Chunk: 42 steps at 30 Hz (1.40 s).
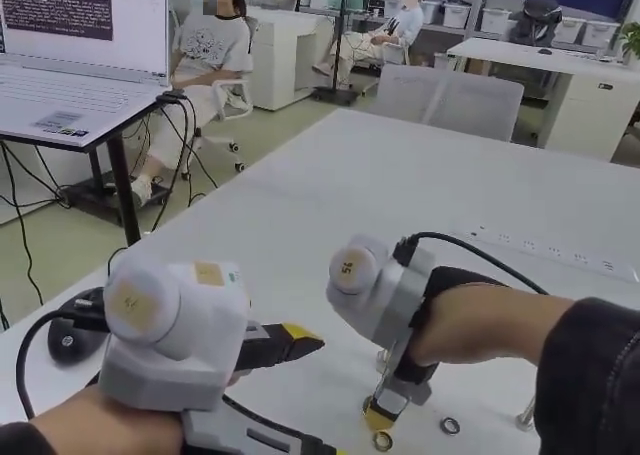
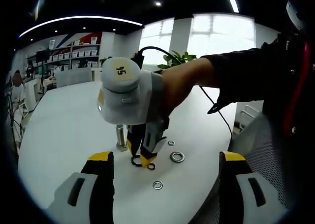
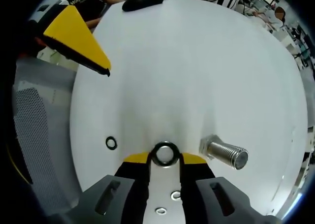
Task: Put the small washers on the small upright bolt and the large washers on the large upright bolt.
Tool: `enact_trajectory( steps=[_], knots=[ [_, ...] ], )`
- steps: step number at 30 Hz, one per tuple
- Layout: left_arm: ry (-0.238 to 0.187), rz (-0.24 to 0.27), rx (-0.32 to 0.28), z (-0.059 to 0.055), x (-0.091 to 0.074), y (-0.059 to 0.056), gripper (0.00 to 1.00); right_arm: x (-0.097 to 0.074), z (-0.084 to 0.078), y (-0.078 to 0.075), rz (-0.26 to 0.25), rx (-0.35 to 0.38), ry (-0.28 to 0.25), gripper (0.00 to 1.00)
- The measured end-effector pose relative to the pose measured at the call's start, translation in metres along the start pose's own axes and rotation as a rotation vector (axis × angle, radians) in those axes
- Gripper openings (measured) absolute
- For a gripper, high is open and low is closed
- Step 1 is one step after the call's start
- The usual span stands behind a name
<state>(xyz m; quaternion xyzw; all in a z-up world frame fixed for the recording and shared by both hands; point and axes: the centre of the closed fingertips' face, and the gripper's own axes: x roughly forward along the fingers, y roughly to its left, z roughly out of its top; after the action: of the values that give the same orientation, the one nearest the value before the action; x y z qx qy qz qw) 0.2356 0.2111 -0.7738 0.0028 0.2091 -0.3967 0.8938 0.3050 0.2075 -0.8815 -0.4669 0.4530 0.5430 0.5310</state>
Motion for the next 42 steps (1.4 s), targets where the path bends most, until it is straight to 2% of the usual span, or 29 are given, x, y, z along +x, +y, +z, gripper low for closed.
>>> enact_trajectory(
  steps=[6, 12, 18, 28, 39, 42],
  knots=[
    [0.004, -0.002, 0.003, 0.000, 0.001, -0.001, 0.88, -0.002, -0.003, 0.000, -0.007, -0.002, -0.007, 0.23],
    [0.007, -0.008, 0.002, -0.001, 0.002, -0.001, 0.88, -0.012, -0.006, -0.001, -0.013, 0.001, -0.029, 0.23],
    [0.007, -0.012, 0.002, -0.001, 0.002, -0.002, 0.88, -0.027, -0.015, -0.003, -0.016, 0.007, -0.040, 0.23],
    [0.002, -0.015, -0.001, 0.000, 0.002, -0.003, 0.88, -0.062, -0.028, -0.006, -0.022, 0.020, -0.082, 0.23],
    [0.003, -0.017, -0.004, -0.001, 0.001, -0.003, 0.88, -0.105, -0.017, -0.018, -0.046, 0.014, -0.142, 0.23],
    [-0.001, -0.016, -0.005, 0.000, 0.000, -0.003, 0.88, -0.110, -0.012, -0.023, -0.051, 0.010, -0.150, 0.23]
  ],
)
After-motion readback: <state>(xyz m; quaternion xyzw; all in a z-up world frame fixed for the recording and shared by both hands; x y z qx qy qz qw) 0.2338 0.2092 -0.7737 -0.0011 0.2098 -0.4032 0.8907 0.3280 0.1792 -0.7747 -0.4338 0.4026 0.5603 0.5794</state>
